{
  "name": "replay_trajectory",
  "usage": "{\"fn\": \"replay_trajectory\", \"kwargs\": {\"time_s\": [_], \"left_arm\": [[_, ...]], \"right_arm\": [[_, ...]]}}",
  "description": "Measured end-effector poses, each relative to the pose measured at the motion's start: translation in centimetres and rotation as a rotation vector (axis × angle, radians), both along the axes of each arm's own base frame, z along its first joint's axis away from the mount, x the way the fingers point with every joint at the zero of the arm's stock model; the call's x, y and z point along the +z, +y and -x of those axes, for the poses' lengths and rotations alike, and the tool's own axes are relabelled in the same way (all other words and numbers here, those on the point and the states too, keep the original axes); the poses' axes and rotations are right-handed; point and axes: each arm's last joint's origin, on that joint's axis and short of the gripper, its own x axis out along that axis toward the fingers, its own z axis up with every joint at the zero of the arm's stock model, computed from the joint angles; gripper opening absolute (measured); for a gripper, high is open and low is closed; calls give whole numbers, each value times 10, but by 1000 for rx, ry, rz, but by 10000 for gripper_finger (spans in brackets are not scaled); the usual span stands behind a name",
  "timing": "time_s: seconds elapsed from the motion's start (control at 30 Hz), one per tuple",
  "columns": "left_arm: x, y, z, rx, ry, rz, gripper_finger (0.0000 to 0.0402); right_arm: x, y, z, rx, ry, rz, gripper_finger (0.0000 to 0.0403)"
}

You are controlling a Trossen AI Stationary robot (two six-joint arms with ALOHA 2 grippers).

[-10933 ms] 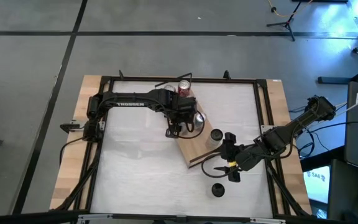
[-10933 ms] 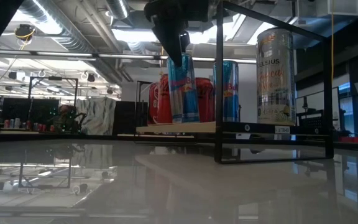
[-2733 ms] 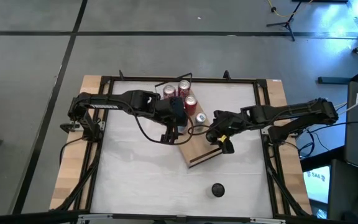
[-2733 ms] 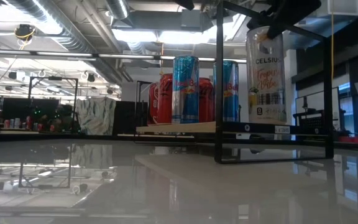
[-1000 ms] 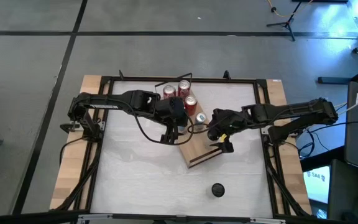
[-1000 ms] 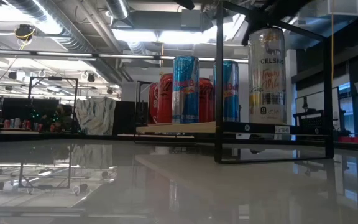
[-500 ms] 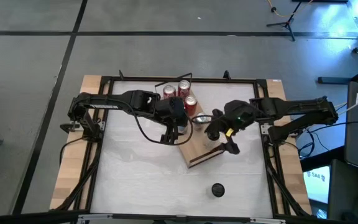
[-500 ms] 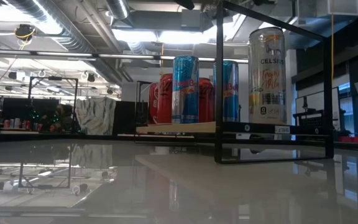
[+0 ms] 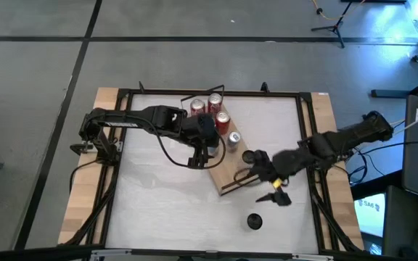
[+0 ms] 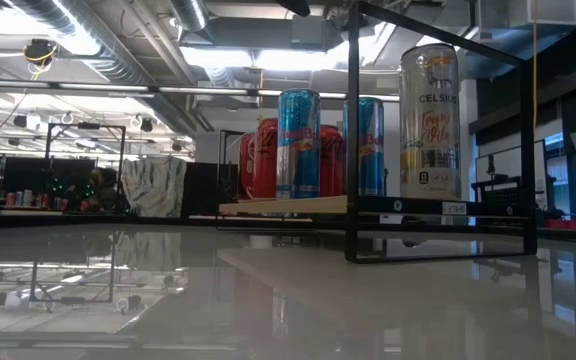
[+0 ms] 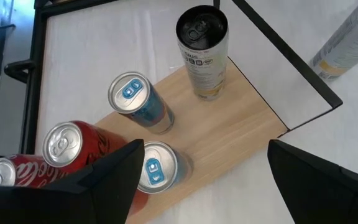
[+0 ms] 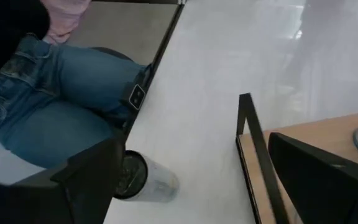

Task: Place canned beverage on shelf
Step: Put the white yellow soda can on the shelf aligned with the other white yellow soda can

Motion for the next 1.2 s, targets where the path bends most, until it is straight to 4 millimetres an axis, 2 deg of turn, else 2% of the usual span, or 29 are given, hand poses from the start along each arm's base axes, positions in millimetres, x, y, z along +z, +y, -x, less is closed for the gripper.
{"fn": "replay_trajectory", "kwargs": {"time_s": [0.33, 0.67, 0.97, 1.2], "left_arm": [[0, -16, 1, -42, 0, 0, 328], [2, -32, 1, -84, -30, 1, 328], [5, -41, -1, -107, -82, 8, 328], [6, -44, -1, -114, -84, 9, 328]], "right_arm": [[-10, 53, 19, -42, 18, 69, 392], [-55, 105, 14, -48, 103, 198, 392], [-88, 121, 0, -56, 192, 255, 392], [-93, 124, -2, -43, 215, 254, 392]]}}
